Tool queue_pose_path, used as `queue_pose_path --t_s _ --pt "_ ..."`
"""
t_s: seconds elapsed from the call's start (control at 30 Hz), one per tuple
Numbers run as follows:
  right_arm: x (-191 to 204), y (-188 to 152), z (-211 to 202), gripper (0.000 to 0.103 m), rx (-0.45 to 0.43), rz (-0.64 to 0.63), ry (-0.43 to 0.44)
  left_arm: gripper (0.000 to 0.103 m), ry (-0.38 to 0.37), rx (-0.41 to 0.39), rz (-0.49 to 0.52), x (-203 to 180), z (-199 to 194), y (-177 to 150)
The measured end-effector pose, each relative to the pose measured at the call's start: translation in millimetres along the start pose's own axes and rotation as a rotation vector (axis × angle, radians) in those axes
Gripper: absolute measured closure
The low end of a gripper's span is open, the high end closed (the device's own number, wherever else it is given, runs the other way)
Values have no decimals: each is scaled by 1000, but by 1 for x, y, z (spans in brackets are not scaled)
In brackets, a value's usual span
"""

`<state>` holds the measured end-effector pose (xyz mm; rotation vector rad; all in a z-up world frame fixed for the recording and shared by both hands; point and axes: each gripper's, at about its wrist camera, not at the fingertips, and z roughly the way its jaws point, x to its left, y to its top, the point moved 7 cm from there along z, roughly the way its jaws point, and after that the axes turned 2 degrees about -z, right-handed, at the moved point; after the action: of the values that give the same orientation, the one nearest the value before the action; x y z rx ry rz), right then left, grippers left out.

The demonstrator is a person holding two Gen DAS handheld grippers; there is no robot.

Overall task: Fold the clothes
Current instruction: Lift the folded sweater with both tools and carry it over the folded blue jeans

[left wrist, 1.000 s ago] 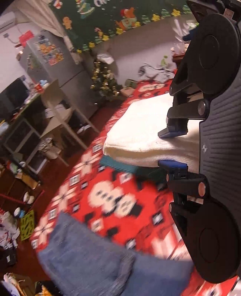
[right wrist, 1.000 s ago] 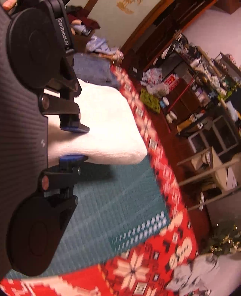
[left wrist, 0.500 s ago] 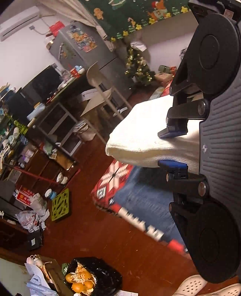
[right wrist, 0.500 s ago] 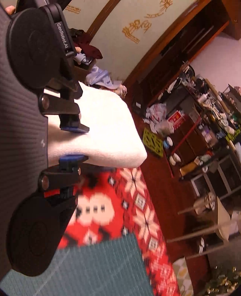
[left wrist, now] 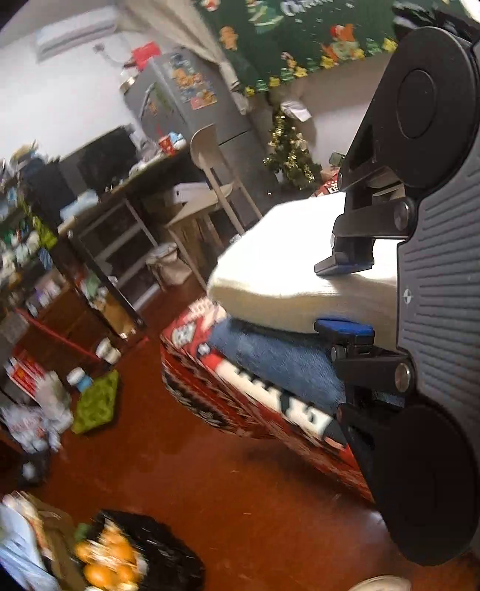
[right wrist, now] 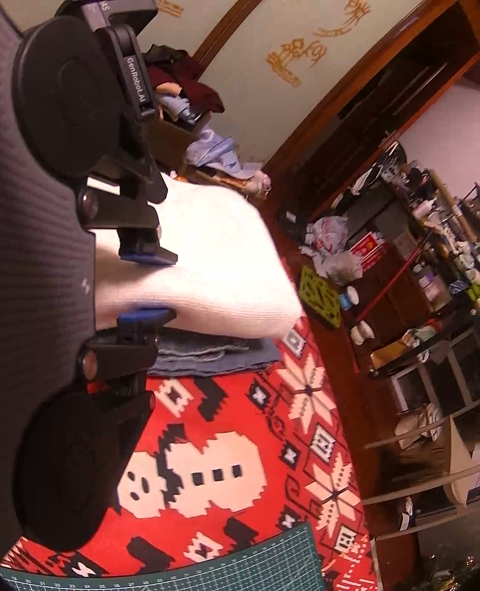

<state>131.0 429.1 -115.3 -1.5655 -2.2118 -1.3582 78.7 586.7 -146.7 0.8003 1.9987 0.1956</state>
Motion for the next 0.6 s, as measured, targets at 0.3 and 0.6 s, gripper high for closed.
queue_pose_path --t_s 0.3,0.6 --pt "-25 3 11 67 21 29 27 63 -5 28 -39 17 9 -3" --pt "-36 -14 -8 65 36 52 73 61 -6 30 -84 28 -19 -23"
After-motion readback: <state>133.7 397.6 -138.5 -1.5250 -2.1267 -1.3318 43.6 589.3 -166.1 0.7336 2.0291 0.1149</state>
